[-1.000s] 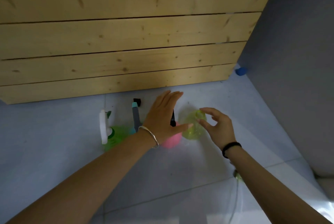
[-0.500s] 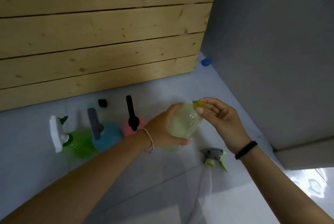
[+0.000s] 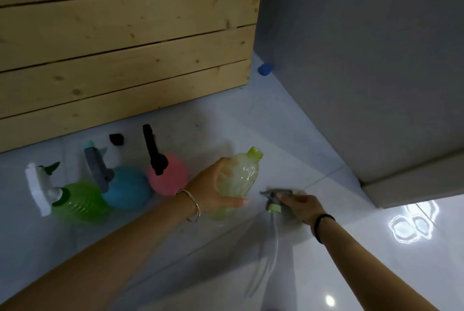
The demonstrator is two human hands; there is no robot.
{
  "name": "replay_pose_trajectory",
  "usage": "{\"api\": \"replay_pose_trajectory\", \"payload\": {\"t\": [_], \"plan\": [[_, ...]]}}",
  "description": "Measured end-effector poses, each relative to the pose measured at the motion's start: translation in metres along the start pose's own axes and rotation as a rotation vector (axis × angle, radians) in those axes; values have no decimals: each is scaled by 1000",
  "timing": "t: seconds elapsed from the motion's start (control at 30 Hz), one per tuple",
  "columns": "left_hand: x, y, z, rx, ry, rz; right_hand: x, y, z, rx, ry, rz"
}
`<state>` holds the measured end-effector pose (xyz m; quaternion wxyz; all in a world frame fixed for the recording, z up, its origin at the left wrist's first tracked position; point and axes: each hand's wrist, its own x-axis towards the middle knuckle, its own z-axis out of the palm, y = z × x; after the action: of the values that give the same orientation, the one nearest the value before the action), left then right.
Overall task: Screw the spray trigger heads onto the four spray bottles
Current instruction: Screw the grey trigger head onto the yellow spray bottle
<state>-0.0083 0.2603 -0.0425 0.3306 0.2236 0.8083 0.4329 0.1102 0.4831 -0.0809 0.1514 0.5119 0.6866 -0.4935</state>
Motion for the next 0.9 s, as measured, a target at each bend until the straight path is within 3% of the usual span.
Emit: {"api": "replay_pose_trajectory", "payload": {"t": [0.23,0.47,0.63,0.9], "plan": [[-1,-6,-1,-12,1,-10,13,-4,27,-54,99,63],[-8,4,-10,0,15,-6,0,-13,23,216,-141,78],[-26,44,-33,-39,53,40,-38,-65,-10,314,-152,-199],[-96,137,-103,-12,213,176,-177,-178,-99,347,-117,-630]]}}
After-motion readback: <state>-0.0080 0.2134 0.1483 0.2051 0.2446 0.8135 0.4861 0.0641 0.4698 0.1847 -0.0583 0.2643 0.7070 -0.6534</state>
